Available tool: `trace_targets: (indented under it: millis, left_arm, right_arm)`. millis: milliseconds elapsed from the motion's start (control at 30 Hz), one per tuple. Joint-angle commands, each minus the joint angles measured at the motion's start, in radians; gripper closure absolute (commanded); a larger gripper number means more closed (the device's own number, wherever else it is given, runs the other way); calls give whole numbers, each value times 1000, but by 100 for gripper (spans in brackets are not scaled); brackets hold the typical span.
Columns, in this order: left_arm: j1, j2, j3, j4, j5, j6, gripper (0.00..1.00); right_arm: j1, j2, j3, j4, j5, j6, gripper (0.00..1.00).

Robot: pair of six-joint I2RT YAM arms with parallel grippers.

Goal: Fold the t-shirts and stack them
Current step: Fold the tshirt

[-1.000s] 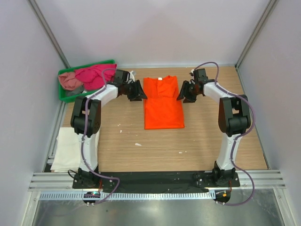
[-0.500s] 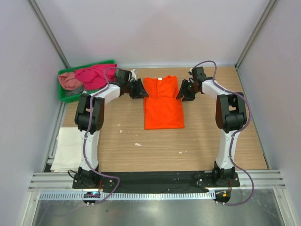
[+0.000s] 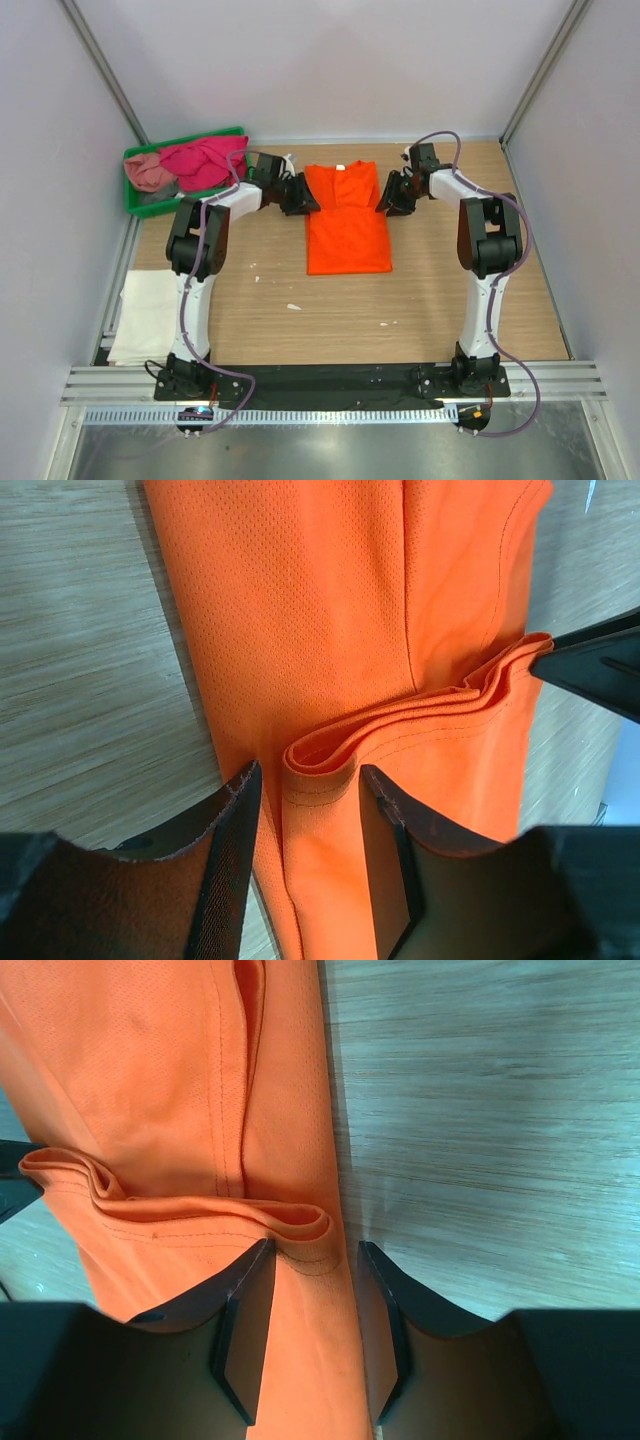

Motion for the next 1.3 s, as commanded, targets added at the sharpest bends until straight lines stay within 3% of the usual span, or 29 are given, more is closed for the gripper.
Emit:
trace_targets:
  millis: [0,200,267,300,400,800,1267]
  left_arm:
    - [-3,11,42,21,-7,-8,55]
    - [-3,26,63,17,-4,-13,65]
    - [-3,32,78,6,16,-18,83]
    - [-3,26,85,1,22,-21,92]
    - [-3,-14,74,-23,16,-30,99]
    - [0,-144,-21,-111,-56,-22,100]
    - [20,14,132,-253,-159,16,98]
  right_arm:
    - [-5,5,43,19,-35,-22,56]
    - [-5,33,66,27,-67,-26,59]
    - [-5,31,75,30,-68,-27,69]
    - [-5,27,81,30,-71,-28,82]
    - [-6,7,90,27,-73,-19,97]
    - [-5,-31,73,22,-96,-5,99]
    - [-6,91,158,47,-85,-11,97]
